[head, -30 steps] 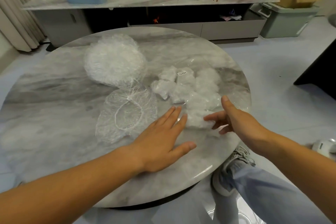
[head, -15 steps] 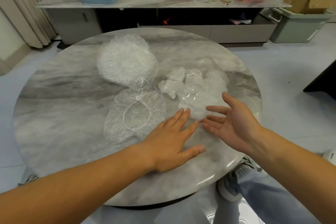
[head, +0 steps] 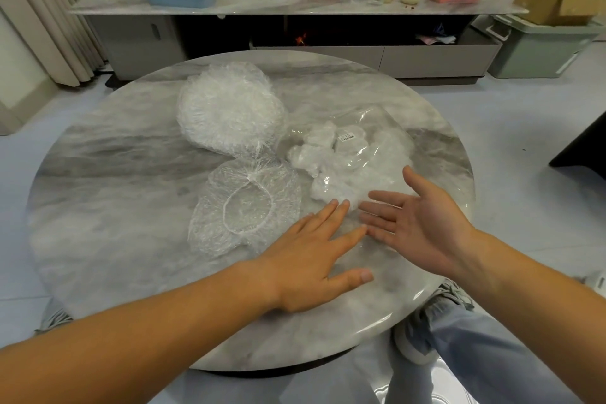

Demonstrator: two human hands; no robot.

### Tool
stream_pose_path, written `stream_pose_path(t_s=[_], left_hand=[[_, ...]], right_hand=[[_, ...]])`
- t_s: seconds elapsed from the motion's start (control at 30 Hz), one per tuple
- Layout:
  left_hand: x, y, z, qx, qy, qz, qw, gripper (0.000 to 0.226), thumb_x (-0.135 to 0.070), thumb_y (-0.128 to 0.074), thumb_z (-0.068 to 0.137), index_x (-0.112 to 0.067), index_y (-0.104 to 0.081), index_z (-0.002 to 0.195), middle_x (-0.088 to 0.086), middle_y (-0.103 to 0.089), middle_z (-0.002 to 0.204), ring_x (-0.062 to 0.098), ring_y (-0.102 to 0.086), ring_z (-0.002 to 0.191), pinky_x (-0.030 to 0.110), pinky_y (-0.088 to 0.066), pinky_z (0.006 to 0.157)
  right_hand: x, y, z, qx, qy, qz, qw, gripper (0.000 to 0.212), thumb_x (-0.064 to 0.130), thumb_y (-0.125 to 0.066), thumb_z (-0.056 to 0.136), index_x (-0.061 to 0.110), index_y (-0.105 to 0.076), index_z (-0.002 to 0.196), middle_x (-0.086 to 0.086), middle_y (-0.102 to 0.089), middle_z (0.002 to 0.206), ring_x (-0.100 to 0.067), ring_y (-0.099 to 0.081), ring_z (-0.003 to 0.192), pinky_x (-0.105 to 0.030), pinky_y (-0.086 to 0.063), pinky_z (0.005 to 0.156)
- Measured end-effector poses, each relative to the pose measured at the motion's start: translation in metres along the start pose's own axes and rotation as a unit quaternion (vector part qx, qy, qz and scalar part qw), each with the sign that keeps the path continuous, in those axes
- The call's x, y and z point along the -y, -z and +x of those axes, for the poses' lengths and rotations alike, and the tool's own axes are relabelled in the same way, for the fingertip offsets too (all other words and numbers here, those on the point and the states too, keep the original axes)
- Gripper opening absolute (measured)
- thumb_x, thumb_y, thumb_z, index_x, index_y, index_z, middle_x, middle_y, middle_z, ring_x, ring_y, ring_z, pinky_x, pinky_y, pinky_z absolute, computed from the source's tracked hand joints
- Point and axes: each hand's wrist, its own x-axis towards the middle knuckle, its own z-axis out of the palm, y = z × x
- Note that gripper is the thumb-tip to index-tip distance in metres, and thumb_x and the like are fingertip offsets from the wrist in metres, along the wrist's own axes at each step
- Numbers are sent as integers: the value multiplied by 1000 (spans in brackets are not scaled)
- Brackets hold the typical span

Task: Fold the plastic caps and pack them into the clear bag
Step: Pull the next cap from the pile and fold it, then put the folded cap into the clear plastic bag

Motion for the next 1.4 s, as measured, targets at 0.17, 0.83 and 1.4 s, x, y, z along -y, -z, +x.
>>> stream_pose_path(t_s=[0.17,0.83,1.4], left_hand=[[6,2,-5,-31,-49,-27,998,70,-70,-26,97,-48,6,155,-10,30,162,2,36,143,32,12,122],[114,-6,-138,-124,56,54,989,63,-63,-24,101,-25,-64,131,1,-55,143,20,-54,128,34,-43,108],[111,-1,-160,-256,171,-291,906,30,-42,-68,90,-31,-70,119,-21,-64,110,-4,-60,103,8,-44,83]], right_hand=[[1,12,-19,-117,80,-109,984,41,43,-58,100,4,-54,112,-20,-73,94,-36,-74,90,-45,-59,82],[-85,-75,-7,197,293,-786,507,87,77,2,87,37,-52,142,13,-16,166,-8,-2,152,-33,-12,121],[-94,-100,-16,211,274,-603,719,59,69,-28,93,34,-67,119,21,-63,113,3,-56,112,-14,-40,97]])
